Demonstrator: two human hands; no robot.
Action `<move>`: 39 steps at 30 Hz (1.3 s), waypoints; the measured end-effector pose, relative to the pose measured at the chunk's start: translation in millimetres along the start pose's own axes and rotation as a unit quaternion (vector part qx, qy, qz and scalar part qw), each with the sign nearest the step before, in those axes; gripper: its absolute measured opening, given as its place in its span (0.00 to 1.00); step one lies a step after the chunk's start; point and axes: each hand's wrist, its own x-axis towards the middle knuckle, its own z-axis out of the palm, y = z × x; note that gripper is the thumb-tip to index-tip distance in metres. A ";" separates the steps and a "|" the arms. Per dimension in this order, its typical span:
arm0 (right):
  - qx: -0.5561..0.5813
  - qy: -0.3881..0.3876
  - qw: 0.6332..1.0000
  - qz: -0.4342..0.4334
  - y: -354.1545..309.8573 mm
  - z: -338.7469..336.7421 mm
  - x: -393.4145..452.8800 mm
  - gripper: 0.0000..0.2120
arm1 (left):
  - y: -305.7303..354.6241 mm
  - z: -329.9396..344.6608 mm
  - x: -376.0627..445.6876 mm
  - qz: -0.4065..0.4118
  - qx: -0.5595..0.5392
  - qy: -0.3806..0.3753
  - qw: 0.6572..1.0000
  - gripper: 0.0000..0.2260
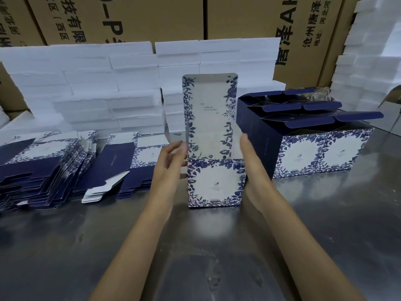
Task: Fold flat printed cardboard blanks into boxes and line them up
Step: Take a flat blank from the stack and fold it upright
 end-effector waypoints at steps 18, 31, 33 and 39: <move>-0.018 0.019 0.998 -0.054 6.7 8.2 -6.1 0.31 | 26.6 2.0 1.7 0.011 0.249 -0.037 0.968 0.12; -0.045 0.018 0.998 -0.045 7.8 4.5 -4.2 0.32 | 48.2 3.2 40.2 0.012 0.415 -0.083 0.906 0.19; -0.054 0.020 0.997 -0.051 7.0 3.9 -5.1 0.33 | 48.5 6.6 42.3 0.023 0.422 -0.096 0.901 0.18; -0.047 0.029 0.998 -0.038 7.0 1.9 -3.4 0.31 | 56.8 13.7 54.5 0.001 0.486 -0.082 0.870 0.15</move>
